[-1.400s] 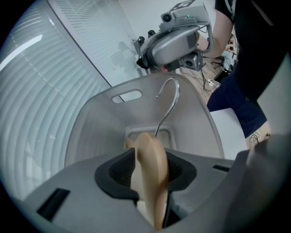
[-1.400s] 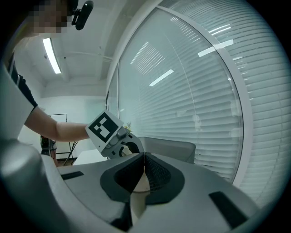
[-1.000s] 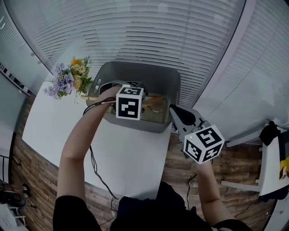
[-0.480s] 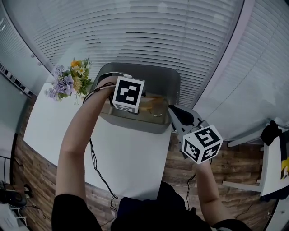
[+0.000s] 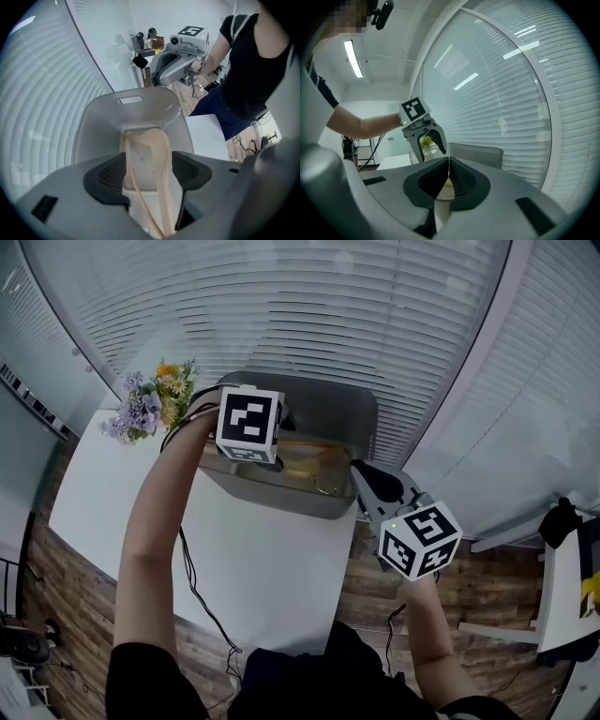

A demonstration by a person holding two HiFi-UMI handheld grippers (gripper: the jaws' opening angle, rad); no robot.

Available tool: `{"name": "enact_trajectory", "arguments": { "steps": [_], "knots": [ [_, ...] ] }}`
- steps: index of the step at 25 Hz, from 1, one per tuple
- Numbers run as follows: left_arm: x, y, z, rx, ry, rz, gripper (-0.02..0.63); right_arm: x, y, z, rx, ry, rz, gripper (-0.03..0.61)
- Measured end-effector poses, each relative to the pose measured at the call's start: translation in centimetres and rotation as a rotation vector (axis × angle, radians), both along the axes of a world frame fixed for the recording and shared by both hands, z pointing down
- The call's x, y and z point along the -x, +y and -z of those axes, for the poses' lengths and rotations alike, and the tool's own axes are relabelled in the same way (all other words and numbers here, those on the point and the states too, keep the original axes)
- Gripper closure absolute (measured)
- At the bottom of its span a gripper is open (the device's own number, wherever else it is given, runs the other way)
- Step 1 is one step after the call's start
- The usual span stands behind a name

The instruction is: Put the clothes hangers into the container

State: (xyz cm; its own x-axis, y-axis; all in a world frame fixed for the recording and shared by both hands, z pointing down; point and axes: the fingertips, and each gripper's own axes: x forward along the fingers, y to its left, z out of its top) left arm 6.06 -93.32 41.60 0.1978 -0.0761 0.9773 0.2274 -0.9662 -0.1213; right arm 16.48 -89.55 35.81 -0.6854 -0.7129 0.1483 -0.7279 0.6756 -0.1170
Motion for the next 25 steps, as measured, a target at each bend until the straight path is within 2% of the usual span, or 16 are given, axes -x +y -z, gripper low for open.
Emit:
{"name": "enact_trajectory", "arguments": {
  "steps": [2,5,10,19,25],
  "knots": [
    [0.2,0.3,0.2,-0.004,0.016,0.016,0.302,0.1,0.3,0.1,-0.003,0.001,-0.001,0.549],
    [0.3,0.7,0.6,0.002,0.079,0.075,0.333,0.4,0.8,0.3,-0.008,0.008,0.002,0.549],
    [0.4,-0.4,1.7,-0.042,0.248,0.175,0.425,0.6,1.3,0.3,-0.006,0.018,-0.003,0.549],
    [1.9,-1.9,1.6,-0.233,0.458,0.4,0.575,1.3,2.8,-1.5,-0.002,0.027,-0.012,0.549],
    [3.7,-0.8,4.3,-0.355,0.656,0.546,0.597,1.2,4.1,-0.5,-0.018,-0.005,-0.062,0.549]
  ]
}}
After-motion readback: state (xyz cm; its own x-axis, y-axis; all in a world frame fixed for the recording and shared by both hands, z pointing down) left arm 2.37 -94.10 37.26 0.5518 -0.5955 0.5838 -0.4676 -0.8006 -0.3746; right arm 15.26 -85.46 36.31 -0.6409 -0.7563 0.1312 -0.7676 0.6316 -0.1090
